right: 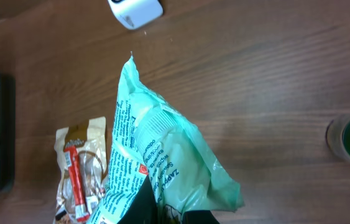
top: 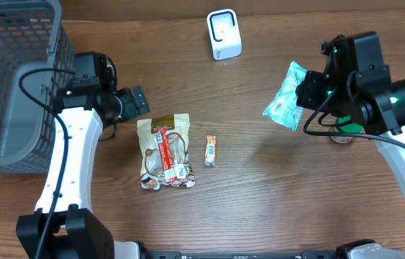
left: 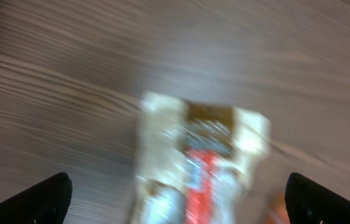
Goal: Scan the item barcode
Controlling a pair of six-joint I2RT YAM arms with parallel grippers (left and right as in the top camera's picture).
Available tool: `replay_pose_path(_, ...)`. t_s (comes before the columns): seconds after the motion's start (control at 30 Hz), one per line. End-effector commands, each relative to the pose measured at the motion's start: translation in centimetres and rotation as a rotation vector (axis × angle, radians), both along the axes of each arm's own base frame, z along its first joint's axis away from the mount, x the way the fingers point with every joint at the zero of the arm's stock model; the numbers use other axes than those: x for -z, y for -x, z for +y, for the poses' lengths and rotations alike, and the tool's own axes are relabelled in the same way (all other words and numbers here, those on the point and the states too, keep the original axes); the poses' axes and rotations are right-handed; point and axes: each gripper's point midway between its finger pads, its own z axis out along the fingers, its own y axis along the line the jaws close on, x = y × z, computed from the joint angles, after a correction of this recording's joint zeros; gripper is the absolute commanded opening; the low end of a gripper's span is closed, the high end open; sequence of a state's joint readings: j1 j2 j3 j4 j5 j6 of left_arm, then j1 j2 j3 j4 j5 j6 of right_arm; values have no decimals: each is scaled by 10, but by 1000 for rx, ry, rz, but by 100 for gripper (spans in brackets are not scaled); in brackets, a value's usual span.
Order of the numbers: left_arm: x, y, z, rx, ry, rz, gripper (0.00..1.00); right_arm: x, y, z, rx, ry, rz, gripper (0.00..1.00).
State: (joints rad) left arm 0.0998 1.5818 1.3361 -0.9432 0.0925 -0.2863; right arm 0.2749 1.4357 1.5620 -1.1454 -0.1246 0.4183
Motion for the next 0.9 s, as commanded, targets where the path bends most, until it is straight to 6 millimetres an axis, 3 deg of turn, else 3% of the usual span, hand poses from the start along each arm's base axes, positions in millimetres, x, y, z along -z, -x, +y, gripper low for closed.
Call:
replay_pose_path(0.0, -21, 7, -78, 272, 367, -44, 100, -3, 2, 6, -18, -34, 8, 4)
replay_pose_path(0.17, -92, 42, -170, 823, 812, -299, 100, -10, 5, 24, -4, -168, 43, 3)
replay_pose_path(0.27, -119, 59, -196, 971, 952, -392, 100, -16, 6, 37, -44, -242, 50, 4)
replay_pose_path(0.47, -128, 77, -234, 1133, 990, -422, 95, -15, 8, 49, -83, -296, 80, 4)
replay_pose_path(0.57, -132, 82, -251, 1215, 979, -461, 86, -11, 7, 52, -92, -305, 99, 4)
replay_pose_path(0.6, -135, 81, -260, 1243, 975, -476, 74, -11, 10, 58, -128, -335, 113, 4)
replay_pose_path(0.67, -137, 79, -268, 1251, 968, -479, 65, -14, 13, 63, -167, -353, 113, 4)
replay_pose_path(0.87, -135, 67, -280, 1203, 918, -460, 60, -15, 14, 65, -190, -356, 107, 4)
